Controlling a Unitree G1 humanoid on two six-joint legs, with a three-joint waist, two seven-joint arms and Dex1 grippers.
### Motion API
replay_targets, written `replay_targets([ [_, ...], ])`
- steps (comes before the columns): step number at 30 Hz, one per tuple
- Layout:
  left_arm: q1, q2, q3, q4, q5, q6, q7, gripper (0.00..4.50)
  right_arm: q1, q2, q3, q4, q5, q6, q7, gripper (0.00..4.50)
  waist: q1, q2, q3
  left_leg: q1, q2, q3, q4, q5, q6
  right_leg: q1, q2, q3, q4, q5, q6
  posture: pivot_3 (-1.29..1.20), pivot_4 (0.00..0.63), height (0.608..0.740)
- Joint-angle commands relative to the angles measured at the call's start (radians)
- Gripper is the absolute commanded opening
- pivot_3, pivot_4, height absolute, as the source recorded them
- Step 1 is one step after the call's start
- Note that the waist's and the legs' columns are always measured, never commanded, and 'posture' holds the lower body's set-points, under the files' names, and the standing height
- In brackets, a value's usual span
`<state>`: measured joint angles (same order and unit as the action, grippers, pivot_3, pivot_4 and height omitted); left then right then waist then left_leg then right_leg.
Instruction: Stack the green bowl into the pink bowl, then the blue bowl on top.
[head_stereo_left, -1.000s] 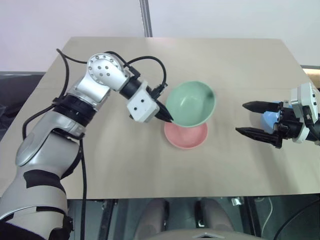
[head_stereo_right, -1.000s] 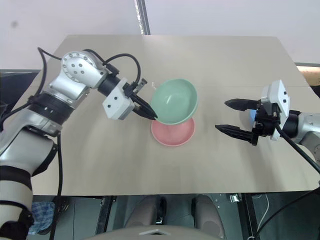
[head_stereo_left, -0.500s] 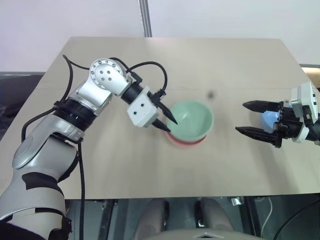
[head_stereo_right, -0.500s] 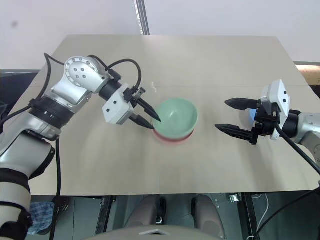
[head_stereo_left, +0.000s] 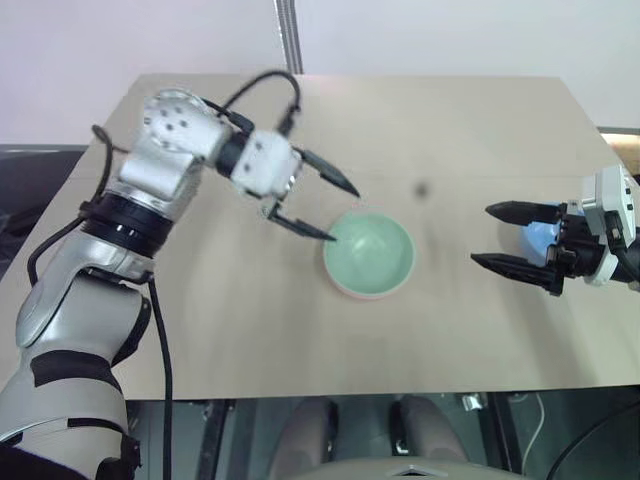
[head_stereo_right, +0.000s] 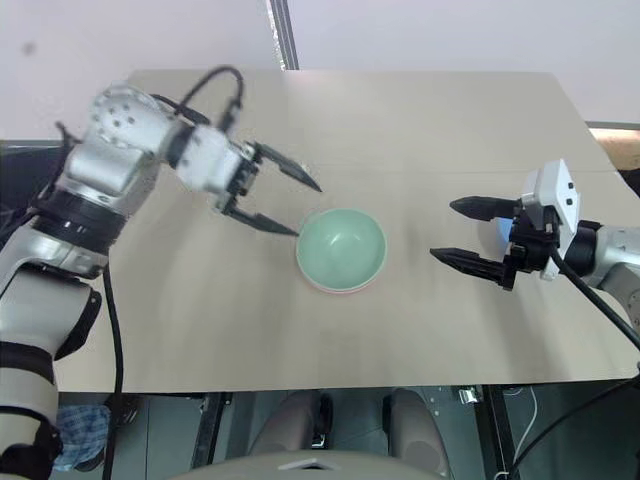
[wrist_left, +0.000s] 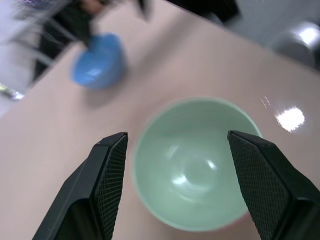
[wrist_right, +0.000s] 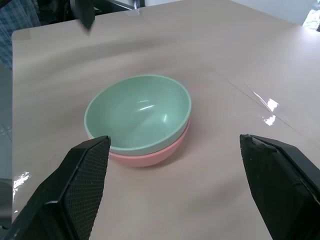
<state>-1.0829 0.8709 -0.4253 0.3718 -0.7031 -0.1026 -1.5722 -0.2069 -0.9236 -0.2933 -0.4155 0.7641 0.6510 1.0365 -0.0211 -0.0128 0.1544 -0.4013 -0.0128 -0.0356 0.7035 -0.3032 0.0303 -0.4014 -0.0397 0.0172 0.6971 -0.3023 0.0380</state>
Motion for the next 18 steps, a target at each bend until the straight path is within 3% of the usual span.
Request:
replay_targets([
  [1,0.071,0.064,0.153,-0.064,-0.083,0.224,0.029,3.36,0.005,-0.020,-0.049,-0.021,0.016,-0.012,0.010,4.50,-0.003,0.000,0.000,0.000,0.000,0.000,0.000,0.000,0.000,0.000,0.000,0.000,0.000,0.000,0.000,0.00,0.150,0.740],
  [7,0.297,0.119,0.415,-0.076,-0.132,0.443,0.158,3.36,0.031,-0.049,-0.078,0.018,0.007,-0.008,0.034,4.50,-0.011,0.000,0.000,0.001,0.000,0.000,0.000,0.000,0.000,0.000,-0.002,0.000,0.001,0.000,0.000,0.00,0.150,0.740],
  [18,0.710,0.176,0.747,-0.127,-0.134,0.550,0.102,3.36,0.065,-0.132,-0.075,0.142,-0.108,-0.037,0.069,4.50,-0.006,0.001,0.000,0.002,0.000,-0.001,0.000,0.000,0.000,0.002,-0.006,0.002,0.000,0.000,0.000,0.00,0.150,0.740],
])
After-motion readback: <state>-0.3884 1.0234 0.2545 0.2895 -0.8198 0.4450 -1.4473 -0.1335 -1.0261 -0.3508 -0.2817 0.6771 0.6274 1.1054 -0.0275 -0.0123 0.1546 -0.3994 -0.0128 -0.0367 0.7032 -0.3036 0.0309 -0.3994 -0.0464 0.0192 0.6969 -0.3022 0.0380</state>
